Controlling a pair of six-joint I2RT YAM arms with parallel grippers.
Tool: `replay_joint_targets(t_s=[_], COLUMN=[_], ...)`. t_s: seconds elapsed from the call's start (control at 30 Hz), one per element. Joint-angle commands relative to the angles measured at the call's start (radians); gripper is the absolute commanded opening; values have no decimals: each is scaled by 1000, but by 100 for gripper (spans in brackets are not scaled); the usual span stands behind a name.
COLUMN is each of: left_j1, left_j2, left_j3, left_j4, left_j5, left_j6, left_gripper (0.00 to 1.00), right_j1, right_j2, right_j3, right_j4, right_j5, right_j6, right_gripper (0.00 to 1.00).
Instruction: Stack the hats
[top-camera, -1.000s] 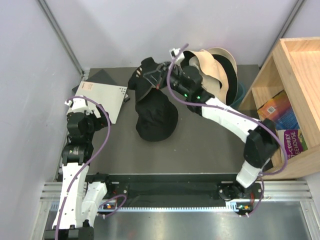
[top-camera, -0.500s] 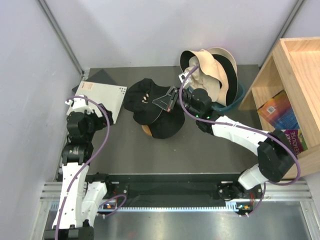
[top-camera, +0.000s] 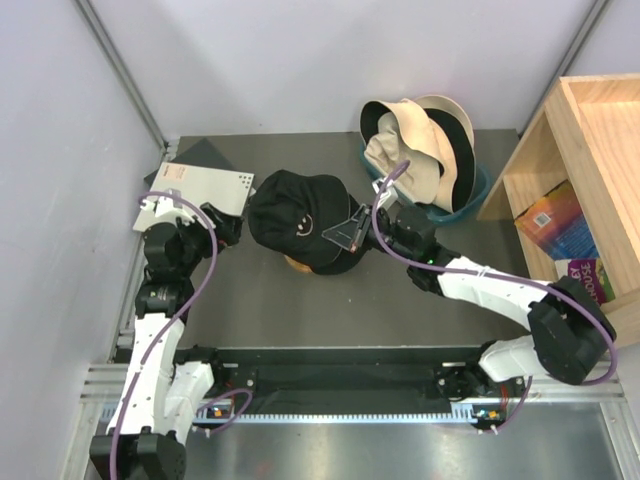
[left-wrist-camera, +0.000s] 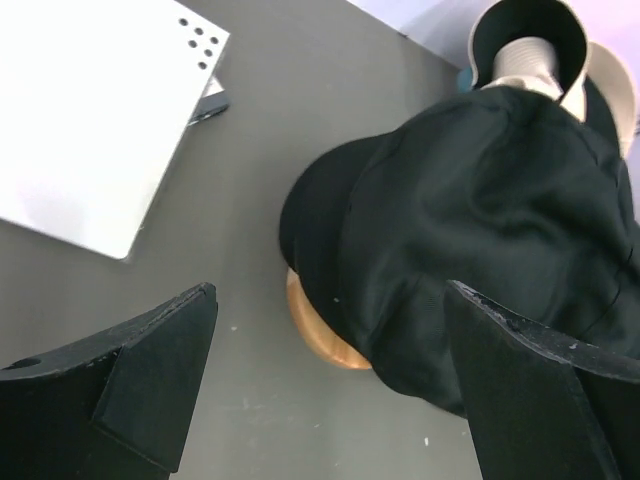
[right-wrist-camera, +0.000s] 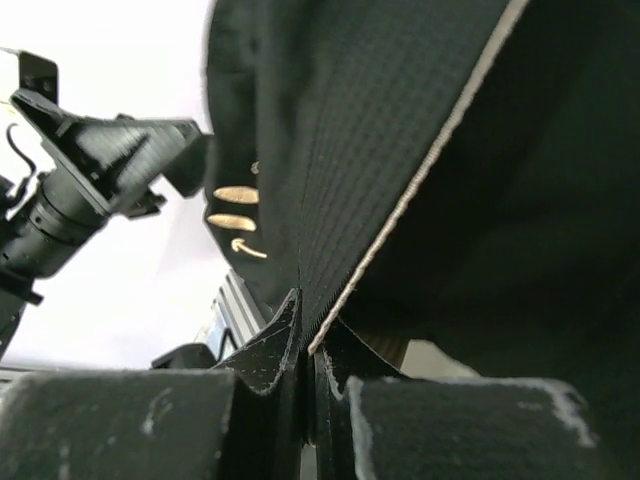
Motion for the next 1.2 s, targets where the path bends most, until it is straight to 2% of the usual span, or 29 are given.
replay_joint_targets(t_s=[0.0,0.13,0.27,0.5,0.77,1.03,1.13,1.17], left_j1=[2,2,2,-7,-18,-37,-42,-42], left_j2=[33,85,145,222,323,394,430,452], left_j3=[-14,-21,2,11,16,-10,-21,-23], left_j4=[186,293,324,458,455,563,605,640], left_j5=[59,89,91,144,69,125,151,157], left_j6=[-94,-126,-131,-183,-137,-165,-161,-163], left_gripper=[98,98,99,98,96,88,84,83], right_j1=[-19,-56,-108,-145,-188,-193,-194,-197], right_j2=[-41,-24,3,55,153,138,132,126], right_j3=[-48,-88,-102,-88,-153,-136,-134,-134], right_j4=[49,91,138,114,215,145,126,123], right_j5=[25,22,-6,-18,-55,-30,-30,-32], right_j6=[7,4,9,-34,11,-61,-72,-72], right_gripper=[0,0,0,0,0,1,10,21])
